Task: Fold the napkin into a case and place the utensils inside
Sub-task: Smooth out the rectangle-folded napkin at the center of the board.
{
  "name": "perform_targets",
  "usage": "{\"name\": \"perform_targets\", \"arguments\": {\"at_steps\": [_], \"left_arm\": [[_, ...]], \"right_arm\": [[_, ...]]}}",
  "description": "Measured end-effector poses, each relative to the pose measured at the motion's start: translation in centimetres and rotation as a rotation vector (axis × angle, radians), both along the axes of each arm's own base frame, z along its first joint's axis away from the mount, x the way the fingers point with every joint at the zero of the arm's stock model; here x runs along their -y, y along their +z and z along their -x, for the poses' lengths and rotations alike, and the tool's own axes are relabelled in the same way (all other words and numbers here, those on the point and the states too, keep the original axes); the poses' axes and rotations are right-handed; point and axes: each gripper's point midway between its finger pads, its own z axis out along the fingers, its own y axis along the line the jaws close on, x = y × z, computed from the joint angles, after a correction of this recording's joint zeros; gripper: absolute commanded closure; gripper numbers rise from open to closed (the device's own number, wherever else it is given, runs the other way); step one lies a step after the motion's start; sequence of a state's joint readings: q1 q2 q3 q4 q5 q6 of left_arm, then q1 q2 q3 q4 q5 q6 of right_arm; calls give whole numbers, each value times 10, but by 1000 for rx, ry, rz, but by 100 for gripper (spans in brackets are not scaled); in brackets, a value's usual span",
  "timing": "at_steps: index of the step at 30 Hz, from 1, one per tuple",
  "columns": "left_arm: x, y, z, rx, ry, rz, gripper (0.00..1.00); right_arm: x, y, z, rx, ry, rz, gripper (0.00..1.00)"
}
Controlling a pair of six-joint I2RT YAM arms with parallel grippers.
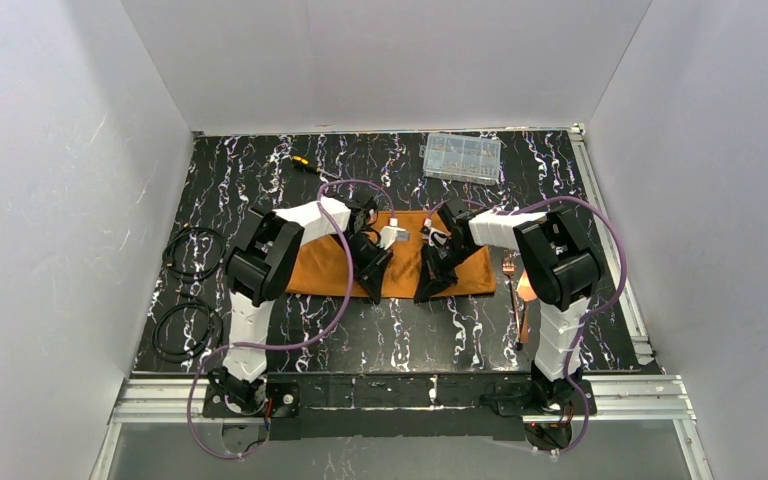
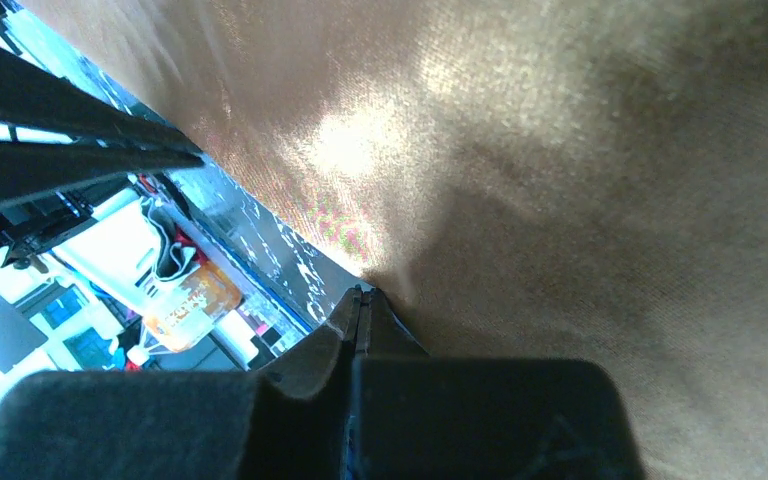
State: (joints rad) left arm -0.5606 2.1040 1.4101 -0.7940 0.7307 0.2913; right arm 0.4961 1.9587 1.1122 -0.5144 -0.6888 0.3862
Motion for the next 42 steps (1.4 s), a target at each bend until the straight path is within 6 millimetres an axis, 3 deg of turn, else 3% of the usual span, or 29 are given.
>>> {"name": "perform_targets", "arguments": {"at_steps": [4, 10, 23, 35, 42], "left_arm": [[-16, 0, -6, -32, 46, -19, 100], [-56, -2, -11, -150, 167, -38, 100], [-126, 7, 10, -279, 199, -96, 100], [-177, 9, 6, -293, 250, -154, 100], [-204, -1, 2, -279, 302, -218, 100]], "right_arm": [[3, 0, 0, -14, -11, -5, 99], [5, 0, 0, -25, -21, -10, 99], [5, 0, 0, -30, -28, -8, 99], [5, 0, 0, -38, -38, -2, 99], [5, 0, -1, -38, -44, 3, 99]]}}
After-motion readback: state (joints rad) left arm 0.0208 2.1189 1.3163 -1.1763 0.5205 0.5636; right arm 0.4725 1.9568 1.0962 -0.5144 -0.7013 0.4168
